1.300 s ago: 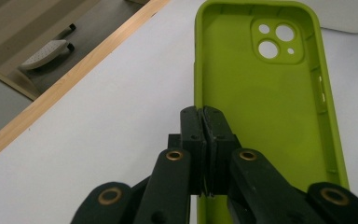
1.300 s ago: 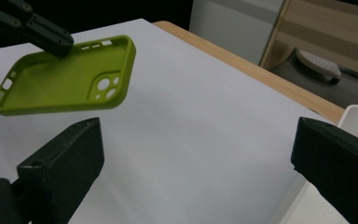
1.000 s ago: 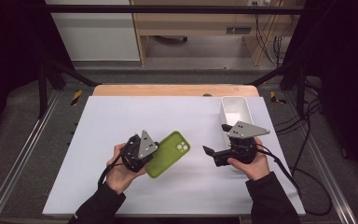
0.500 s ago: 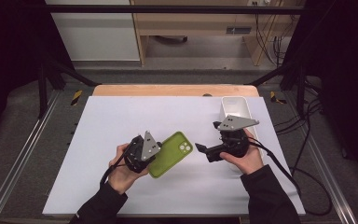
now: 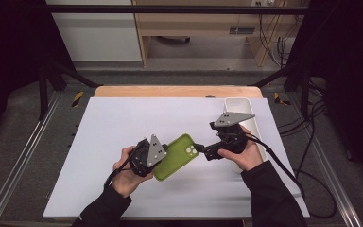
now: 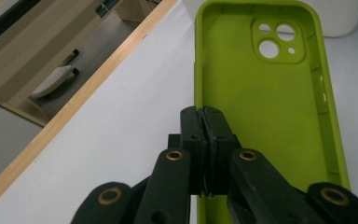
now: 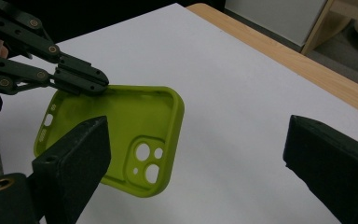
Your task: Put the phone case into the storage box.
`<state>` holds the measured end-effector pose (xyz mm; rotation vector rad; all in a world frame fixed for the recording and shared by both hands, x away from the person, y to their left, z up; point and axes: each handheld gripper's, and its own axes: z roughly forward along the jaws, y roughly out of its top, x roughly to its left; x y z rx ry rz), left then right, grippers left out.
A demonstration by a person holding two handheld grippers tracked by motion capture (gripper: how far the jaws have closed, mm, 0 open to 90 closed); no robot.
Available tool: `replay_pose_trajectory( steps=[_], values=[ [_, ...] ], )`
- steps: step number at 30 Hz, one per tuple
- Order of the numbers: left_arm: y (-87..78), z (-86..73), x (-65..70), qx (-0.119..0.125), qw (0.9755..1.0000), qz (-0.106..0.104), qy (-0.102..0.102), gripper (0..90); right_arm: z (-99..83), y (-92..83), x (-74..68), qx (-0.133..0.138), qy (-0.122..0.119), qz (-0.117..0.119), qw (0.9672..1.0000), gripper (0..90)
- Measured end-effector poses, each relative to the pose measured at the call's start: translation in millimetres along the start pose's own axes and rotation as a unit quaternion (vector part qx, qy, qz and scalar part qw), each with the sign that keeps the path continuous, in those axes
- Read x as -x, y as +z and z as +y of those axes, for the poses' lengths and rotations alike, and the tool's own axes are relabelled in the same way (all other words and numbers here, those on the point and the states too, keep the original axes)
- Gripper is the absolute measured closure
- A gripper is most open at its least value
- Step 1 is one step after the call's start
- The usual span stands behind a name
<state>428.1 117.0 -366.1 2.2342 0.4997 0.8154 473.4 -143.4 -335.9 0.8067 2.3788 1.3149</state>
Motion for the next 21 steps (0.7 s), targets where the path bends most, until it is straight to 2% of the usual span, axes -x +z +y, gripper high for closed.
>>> replay_pose_trajectory(
  steps=[2,10,21],
  values=[
    [-1.6,2.0,2.3,0.004,1.0,0.003,0.008,88.0,-0.1,1.8,-0.6,-0.005,-0.001,0.0,1.0,8.5],
    [-1.9,5.0,7.3,0.006,0.9998,0.005,0.019,88.0,-1.0,7.7,-1.1,-0.013,0.006,0.014,0.9998,12.9],
    [-3.1,5.8,10.1,0.013,0.9997,0.004,0.021,88.0,-2.8,20.0,0.1,-0.037,0.021,0.036,0.9984,32.1]
  ],
)
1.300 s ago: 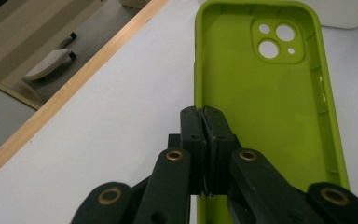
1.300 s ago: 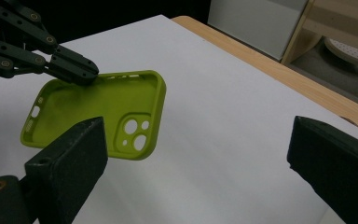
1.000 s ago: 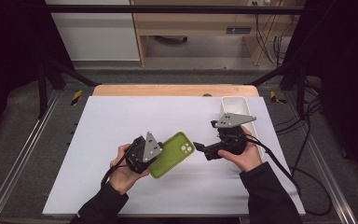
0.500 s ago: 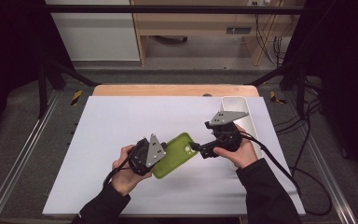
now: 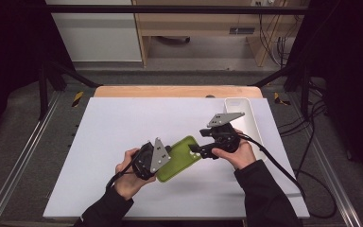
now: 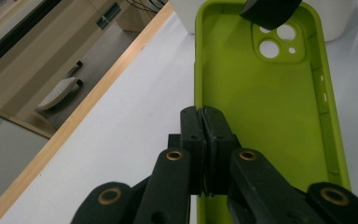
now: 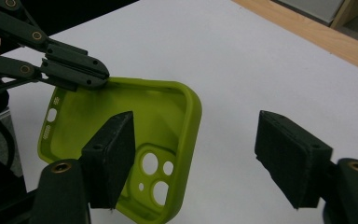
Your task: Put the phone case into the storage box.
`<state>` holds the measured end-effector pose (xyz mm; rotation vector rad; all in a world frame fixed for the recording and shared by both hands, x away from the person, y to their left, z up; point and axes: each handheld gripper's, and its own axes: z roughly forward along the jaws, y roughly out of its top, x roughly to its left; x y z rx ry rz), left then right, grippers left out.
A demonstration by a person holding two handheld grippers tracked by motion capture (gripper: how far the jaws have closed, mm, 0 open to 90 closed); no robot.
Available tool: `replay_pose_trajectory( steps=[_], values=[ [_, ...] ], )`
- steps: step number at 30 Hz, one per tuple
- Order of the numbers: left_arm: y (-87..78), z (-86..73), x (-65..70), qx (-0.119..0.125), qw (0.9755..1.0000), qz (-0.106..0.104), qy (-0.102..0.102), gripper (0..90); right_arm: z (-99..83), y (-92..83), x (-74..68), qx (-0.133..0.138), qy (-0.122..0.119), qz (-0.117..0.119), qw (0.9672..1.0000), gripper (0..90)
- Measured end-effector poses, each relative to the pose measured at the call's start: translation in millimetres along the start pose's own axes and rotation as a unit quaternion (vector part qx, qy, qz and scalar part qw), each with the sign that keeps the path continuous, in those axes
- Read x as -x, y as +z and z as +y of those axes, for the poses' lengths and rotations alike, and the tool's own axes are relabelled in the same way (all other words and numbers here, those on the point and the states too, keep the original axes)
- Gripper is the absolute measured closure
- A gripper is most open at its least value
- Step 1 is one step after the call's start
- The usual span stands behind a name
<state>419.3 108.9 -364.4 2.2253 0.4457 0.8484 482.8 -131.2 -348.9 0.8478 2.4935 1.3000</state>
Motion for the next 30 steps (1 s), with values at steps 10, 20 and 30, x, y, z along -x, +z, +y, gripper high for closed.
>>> replay_pose_trajectory(
  steps=[10,20,30],
  values=[
    [-1.1,0.1,3.2,0.006,1.0,0.0,0.007,88.0,1.0,2.8,3.3,-0.011,0.019,0.029,0.9993,47.8],
    [-2.2,-0.1,4.3,0.011,0.9999,0.0,0.011,88.0,2.3,3.4,7.0,-0.021,0.036,0.061,0.9973,62.9],
    [-2.1,-2.3,5.2,0.015,0.9997,-0.001,0.017,88.0,3.3,1.1,9.8,-0.025,0.053,0.077,0.9953,74.1]
  ],
)
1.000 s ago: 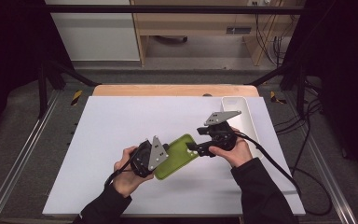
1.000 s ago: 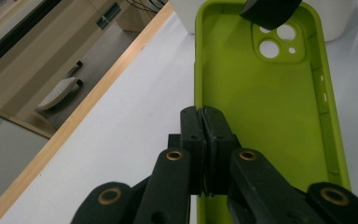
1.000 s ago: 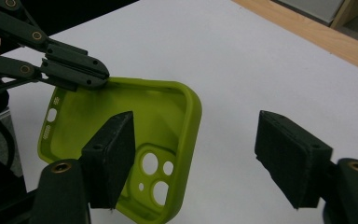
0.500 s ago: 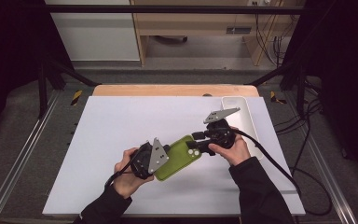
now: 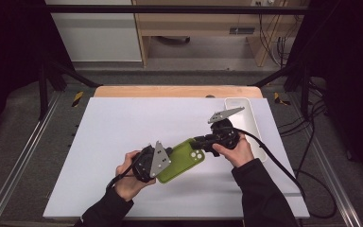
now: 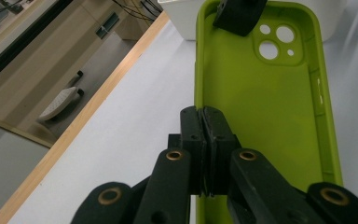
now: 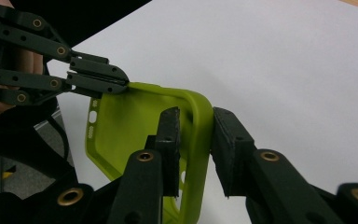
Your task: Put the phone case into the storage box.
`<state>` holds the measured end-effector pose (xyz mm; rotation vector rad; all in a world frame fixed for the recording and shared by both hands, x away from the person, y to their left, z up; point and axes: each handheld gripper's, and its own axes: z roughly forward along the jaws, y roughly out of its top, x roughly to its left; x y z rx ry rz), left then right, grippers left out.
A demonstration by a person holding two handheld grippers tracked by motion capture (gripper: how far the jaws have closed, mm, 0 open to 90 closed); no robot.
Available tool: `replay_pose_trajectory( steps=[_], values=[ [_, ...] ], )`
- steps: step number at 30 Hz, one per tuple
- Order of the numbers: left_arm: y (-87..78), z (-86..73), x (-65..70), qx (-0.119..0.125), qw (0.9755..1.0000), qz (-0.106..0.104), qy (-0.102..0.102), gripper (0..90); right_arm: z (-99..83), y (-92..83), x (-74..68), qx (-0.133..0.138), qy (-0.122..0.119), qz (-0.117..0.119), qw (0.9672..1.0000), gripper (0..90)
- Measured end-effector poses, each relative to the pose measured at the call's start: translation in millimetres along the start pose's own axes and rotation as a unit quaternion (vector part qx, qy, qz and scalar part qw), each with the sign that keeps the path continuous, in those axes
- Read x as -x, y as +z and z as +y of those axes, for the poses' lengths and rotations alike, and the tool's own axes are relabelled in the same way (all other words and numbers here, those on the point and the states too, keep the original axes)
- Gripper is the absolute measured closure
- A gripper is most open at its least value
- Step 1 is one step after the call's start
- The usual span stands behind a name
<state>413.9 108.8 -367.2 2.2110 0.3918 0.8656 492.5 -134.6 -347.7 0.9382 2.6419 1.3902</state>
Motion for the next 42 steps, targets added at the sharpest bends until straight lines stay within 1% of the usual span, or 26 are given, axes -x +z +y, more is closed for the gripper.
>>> replay_pose_trajectory(
  steps=[6,8,12,18,22,26,30,31,32,33,36,37,38,39,40,41,42],
  values=[
    [0.5,-1.8,-0.4,-0.002,1.0,-0.002,0.004,88.0,0.9,-2.8,0.5,0.002,0.005,0.012,0.9999,78.1],
    [0.9,-2.1,-0.3,-0.002,1.0,-0.003,0.003,88.0,0.9,-3.1,0.5,0.001,0.004,0.012,0.9999,78.3],
    [2.3,-2.8,0.8,-0.005,0.9999,-0.006,0.008,88.0,0.4,-2.9,0.3,-0.004,0.002,0.009,0.9999,79.1],
    [3.3,-2.8,1.5,-0.007,0.9999,-0.009,0.009,87.8,0.3,-3.0,-0.1,-0.006,0.001,0.007,1.0,79.5],
    [4.5,-2.8,2.2,-0.008,0.9998,-0.011,0.011,87.6,0.1,-3.3,-0.9,-0.008,-0.005,0.004,1.0,79.7],
    [6.7,-3.1,2.6,-0.01,0.9998,-0.015,0.008,86.5,-0.3,-3.0,-1.6,-0.008,-0.007,-0.001,0.9999,79.8],
    [9.0,-3.6,2.0,-0.015,0.9997,-0.017,0.004,85.5,-0.8,-2.4,-2.3,-0.006,-0.014,-0.006,0.9999,79.9],
    [9.7,-3.8,1.9,-0.016,0.9997,-0.018,0.001,84.9,-0.9,-2.3,-2.5,-0.005,-0.014,-0.007,0.9999,79.9],
    [10.1,-4.0,1.5,-0.016,0.9997,-0.016,-0.001,83.4,-1.0,-2.1,-2.8,-0.003,-0.014,-0.007,0.9999,80.0],
    [10.5,-4.2,0.8,-0.015,0.9998,-0.01,-0.004,76.9,-0.9,-2.0,-3.3,-0.001,-0.016,-0.01,0.9998,80.1],
    [10.2,-4.4,0.2,-0.011,0.9999,-0.011,-0.007,70.3,-0.9,-2.7,-3.4,0.003,-0.017,-0.014,0.9997,80.1],
    [9.9,-4.7,-0.8,-0.001,0.9999,-0.009,-0.012,65.3,-0.7,-3.1,-3.2,0.003,-0.019,-0.016,0.9997,80.1],
    [9.9,-4.7,-0.8,-0.001,0.9999,-0.009,-0.012,61.4,-0.7,-3.1,-3.2,0.003,-0.019,-0.016,0.9997,80.1],
    [9.5,-4.9,-1.4,0.004,0.9998,-0.01,-0.017,61.4,-0.7,-3.7,-3.0,0.003,-0.02,-0.017,0.9996,80.1],
    [9.0,-5.0,-2.4,0.009,0.9996,-0.014,-0.024,58.2,-0.7,-4.0,-2.8,0.005,-0.022,-0.019,0.9996,80.1],
    [8.0,-5.8,-4.5,0.022,0.999,-0.018,-0.035,48.7,-0.5,-5.9,-2.8,0.008,-0.028,-0.027,0.9992,80.1],
    [8.0,-5.8,-4.5,0.022,0.999,-0.018,-0.035,45.1,-0.5,-5.9,-2.8,0.008,-0.028,-0.027,0.9992,80.1]
  ],
)
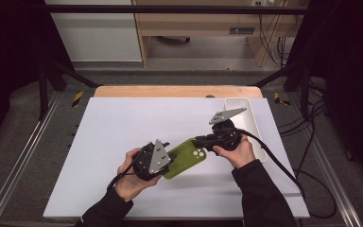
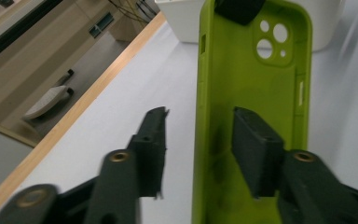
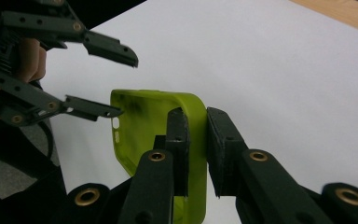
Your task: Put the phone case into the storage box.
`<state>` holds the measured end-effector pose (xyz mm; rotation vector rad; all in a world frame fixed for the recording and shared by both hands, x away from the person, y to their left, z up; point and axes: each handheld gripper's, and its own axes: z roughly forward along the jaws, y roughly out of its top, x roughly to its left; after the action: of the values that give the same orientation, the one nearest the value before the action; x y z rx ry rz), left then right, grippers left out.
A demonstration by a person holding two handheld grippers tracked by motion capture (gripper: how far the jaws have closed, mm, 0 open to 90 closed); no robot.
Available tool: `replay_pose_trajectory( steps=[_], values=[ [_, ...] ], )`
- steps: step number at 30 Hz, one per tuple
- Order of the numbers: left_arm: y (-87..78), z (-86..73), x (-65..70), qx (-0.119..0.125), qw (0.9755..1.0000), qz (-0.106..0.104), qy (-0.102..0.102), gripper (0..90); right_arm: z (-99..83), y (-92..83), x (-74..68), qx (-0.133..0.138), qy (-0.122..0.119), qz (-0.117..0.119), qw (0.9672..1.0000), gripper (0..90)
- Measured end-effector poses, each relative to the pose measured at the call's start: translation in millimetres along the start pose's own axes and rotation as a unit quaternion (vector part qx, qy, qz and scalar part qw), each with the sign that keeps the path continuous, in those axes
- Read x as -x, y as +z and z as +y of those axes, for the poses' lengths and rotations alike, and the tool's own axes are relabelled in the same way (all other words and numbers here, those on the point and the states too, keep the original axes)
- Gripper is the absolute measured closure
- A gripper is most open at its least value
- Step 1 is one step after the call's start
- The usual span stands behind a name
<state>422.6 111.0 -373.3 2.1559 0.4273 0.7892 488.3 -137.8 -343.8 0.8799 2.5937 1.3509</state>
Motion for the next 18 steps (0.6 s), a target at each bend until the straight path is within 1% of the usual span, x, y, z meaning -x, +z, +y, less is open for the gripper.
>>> replay_pose_trajectory(
  steps=[1,2,3,4,5,6,7,8,9,10,11,14,15,16,17,18],
  values=[
    [-1.4,-0.6,-2.6,0.007,0.9999,-0.007,-0.014,41.1,0.2,-2.0,0.1,0.001,-0.006,-0.007,1.0,80.1],
    [-1.4,-0.6,-2.6,0.007,0.9999,-0.007,-0.014,39.7,0.2,-2.0,0.1,0.001,-0.006,-0.007,1.0,80.1],
    [-3.6,-2.0,-5.8,0.021,0.9993,-0.011,-0.03,36.1,0.3,-4.7,0.4,0.002,-0.013,-0.012,0.9998,80.1],
    [-3.6,-2.0,-5.8,0.021,0.9993,-0.011,-0.03,33.8,0.3,-4.7,0.4,0.002,-0.013,-0.012,0.9998,80.1],
    [-4.9,-3.1,-8.6,0.026,0.9986,-0.019,-0.041,33.8,0.3,-5.8,0.5,0.002,-0.015,-0.014,0.9998,80.0],
    [-5.5,-3.7,-10.1,0.028,0.9981,-0.024,-0.049,31.0,0.6,-7.6,0.6,0.003,-0.018,-0.016,0.9997,80.1],
    [-7.6,-6.1,-13.7,0.034,0.997,-0.027,-0.064,26.8,1.0,-11.2,0.8,0.004,-0.025,-0.022,0.9994,80.0],
    [-7.6,-6.1,-13.7,0.034,0.997,-0.027,-0.064,25.6,1.0,-11.2,0.8,0.004,-0.025,-0.022,0.9994,80.0],
    [-8.7,-9.0,-17.1,0.042,0.9955,-0.031,-0.08,23.5,1.2,-15.0,0.9,0.006,-0.034,-0.029,0.999,80.1],
    [-8.7,-9.0,-17.1,0.042,0.9955,-0.031,-0.08,22.4,1.2,-16.5,1.1,0.007,-0.038,-0.033,0.9987,80.0],
    [-9.4,-10.9,-19.1,0.044,0.9948,-0.034,-0.085,22.4,1.2,-16.5,1.1,0.007,-0.038,-0.033,0.9987,80.0],
    [-10.7,-18.3,-25.3,0.042,0.9934,-0.033,-0.102,17.5,1.2,-23.1,1.3,0.007,-0.054,-0.043,0.9976,80.0],
    [-10.9,-21.2,-27.6,0.04,0.9928,-0.034,-0.108,15.0,1.0,-27.3,1.2,0.006,-0.067,-0.054,0.9962,80.0],
    [-11.1,-23.4,-29.2,0.039,0.9922,-0.033,-0.113,14.3,0.9,-28.8,1.3,0.006,-0.073,-0.059,0.9956,80.0],
    [-11.4,-26.5,-31.3,0.039,0.9915,-0.033,-0.12,14.3,0.9,-28.8,1.3,0.006,-0.073,-0.059,0.9956,80.0],
    [-11.6,-30.4,-34.1,0.038,0.9905,-0.034,-0.128,13.1,0.7,-30.8,1.4,0.006,-0.081,-0.065,0.9946,80.0]
  ],
)
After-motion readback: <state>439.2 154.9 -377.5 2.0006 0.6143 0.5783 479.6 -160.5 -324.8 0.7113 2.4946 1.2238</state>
